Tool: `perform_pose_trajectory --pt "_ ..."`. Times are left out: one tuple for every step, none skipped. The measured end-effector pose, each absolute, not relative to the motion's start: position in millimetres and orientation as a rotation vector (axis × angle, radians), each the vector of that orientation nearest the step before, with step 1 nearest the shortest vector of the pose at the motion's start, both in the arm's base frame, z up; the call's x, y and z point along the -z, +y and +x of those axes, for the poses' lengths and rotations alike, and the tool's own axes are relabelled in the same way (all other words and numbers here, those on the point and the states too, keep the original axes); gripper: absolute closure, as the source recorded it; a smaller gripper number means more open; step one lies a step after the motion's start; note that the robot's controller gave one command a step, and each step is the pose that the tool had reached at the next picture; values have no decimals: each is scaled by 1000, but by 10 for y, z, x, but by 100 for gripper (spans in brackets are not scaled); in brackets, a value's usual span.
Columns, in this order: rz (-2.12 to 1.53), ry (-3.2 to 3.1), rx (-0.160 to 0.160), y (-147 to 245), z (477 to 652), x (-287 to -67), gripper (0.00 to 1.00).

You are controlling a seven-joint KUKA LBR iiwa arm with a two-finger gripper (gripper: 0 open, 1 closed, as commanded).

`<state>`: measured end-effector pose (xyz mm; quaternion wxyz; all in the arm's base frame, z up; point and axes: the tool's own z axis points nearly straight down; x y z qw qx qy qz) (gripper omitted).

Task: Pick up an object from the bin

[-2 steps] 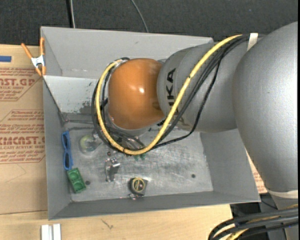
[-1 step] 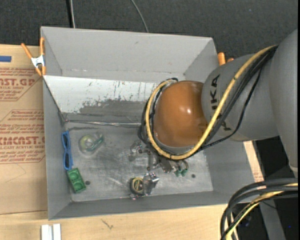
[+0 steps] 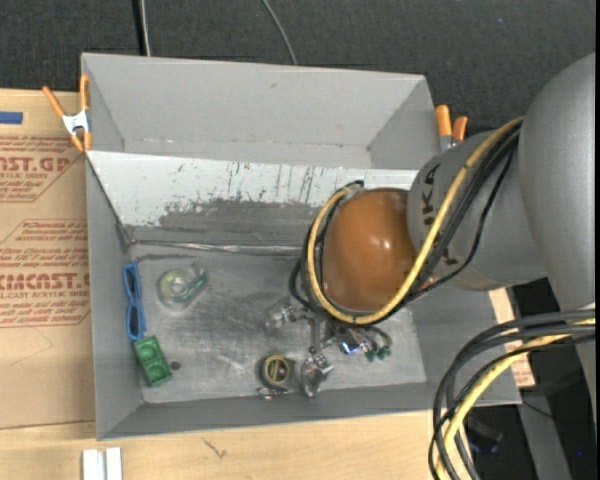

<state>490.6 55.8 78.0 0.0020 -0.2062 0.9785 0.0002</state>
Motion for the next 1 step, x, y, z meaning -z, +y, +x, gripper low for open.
perform_pose_trajectory --pt "-479 3087 3 970 4847 -738 0"
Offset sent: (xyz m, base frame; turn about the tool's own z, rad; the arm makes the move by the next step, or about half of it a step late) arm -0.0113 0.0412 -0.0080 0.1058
